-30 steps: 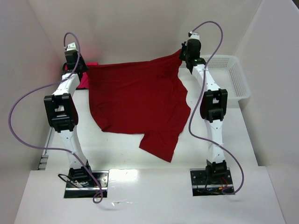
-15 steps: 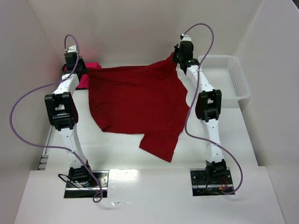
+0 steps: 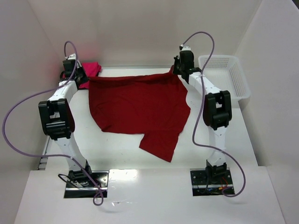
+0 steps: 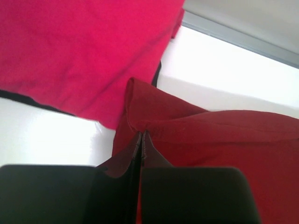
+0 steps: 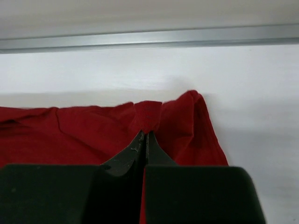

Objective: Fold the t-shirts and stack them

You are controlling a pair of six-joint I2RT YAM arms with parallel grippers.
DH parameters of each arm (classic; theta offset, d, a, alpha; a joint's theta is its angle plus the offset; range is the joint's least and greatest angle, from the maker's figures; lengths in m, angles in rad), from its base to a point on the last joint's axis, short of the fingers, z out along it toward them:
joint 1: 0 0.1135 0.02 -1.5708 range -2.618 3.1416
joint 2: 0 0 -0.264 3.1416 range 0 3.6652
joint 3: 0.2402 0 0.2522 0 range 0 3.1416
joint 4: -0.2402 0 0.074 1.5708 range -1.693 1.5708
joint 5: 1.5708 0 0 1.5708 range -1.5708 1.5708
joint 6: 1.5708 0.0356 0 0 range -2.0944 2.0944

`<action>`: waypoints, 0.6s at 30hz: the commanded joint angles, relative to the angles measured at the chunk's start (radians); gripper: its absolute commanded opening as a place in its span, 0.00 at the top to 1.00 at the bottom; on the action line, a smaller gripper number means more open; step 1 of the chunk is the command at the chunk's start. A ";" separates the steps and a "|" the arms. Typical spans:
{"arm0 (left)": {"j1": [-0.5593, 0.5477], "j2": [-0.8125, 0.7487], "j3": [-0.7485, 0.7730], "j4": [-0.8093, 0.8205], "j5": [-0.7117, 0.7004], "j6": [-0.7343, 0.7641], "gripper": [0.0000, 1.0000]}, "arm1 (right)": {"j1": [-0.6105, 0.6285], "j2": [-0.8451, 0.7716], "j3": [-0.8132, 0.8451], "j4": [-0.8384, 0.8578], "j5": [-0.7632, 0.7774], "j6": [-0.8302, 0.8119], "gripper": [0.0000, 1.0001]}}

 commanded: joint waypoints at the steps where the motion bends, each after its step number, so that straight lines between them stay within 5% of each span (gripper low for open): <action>1: 0.010 -0.085 -0.030 0.004 0.040 -0.010 1.00 | 0.004 -0.159 -0.084 0.093 0.016 -0.003 1.00; 18: 0.010 -0.122 -0.161 -0.086 0.095 -0.019 1.00 | 0.047 -0.384 -0.443 0.103 -0.030 0.055 1.00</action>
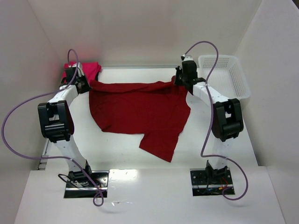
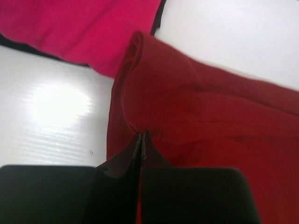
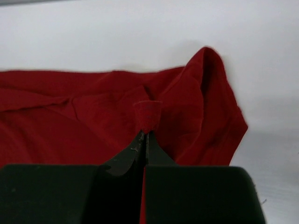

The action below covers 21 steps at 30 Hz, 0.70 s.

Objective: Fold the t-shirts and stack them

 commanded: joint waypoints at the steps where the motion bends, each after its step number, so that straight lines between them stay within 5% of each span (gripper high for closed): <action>1: 0.008 -0.054 -0.026 -0.005 0.037 -0.016 1.00 | 0.024 -0.081 -0.055 0.037 -0.024 0.027 1.00; 21: 0.028 -0.005 -0.025 -0.052 0.042 -0.016 1.00 | 0.035 -0.242 -0.204 -0.002 0.001 0.049 0.99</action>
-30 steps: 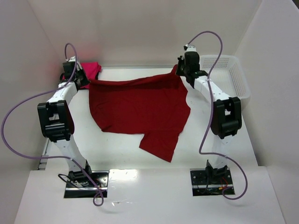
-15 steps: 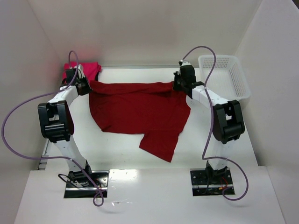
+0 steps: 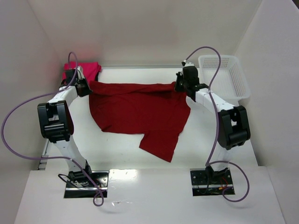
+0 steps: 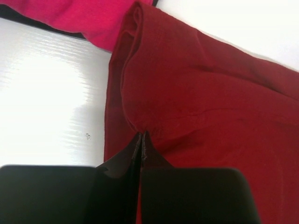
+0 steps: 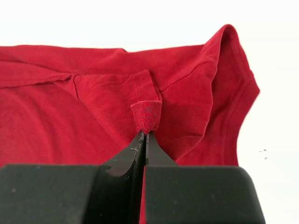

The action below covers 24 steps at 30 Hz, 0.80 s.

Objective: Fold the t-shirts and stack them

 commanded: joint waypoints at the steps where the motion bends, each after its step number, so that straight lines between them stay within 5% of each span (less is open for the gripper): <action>1: 0.018 0.002 0.022 0.004 -0.004 -0.024 1.00 | 0.005 -0.109 -0.044 0.008 0.009 -0.005 0.99; 24: 0.049 0.081 0.094 0.004 0.051 -0.053 1.00 | 0.014 -0.130 -0.220 -0.054 -0.112 0.047 0.92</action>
